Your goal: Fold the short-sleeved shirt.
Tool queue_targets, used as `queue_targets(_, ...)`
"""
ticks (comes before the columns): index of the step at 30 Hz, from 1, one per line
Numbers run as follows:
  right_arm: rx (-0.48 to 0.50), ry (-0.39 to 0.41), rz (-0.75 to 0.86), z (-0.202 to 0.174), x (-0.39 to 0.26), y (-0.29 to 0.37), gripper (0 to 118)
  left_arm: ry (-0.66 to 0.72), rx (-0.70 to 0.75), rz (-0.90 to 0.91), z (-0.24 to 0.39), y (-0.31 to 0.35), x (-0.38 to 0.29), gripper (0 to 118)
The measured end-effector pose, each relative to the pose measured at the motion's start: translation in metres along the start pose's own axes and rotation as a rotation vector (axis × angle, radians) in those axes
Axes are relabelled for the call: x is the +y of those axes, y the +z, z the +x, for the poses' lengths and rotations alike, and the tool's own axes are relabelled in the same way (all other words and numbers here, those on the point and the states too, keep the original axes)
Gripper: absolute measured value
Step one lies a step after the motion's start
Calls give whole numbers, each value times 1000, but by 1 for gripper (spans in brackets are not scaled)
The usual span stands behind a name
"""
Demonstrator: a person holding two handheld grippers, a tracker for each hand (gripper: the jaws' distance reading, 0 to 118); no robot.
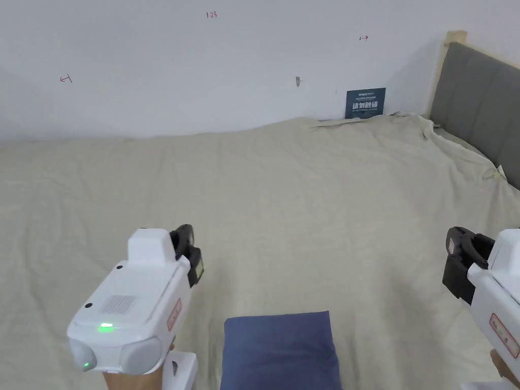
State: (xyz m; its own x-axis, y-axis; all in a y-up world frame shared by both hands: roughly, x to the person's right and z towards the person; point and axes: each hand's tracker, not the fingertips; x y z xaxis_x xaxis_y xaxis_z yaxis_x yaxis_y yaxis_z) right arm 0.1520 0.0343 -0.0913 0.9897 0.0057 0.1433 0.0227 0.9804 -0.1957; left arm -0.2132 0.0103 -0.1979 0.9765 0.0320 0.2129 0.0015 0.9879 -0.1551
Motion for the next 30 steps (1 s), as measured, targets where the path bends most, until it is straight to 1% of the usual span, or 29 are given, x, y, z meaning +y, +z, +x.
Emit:
queue_targets(6,1,22,71,-20,-6,2,0,-4,112,60,-36,22,-6,0)
queue_targets(11,8,29,97,-40,-9,2,0,14,157,51,-56,35,-14,0)
queue_targets(17,37,25,88,-49,-14,-5,0,29,176,28,-68,42,-22,0)
queue_targets(23,92,-12,6,-68,-39,-20,0,49,169,-22,-75,40,-32,0)
queue_targets(24,98,-19,-13,-76,-46,-25,0,52,167,-29,-76,40,-34,0)
queue_targets(30,142,-13,-157,-110,-102,-54,0,80,156,-74,-83,37,-46,0)
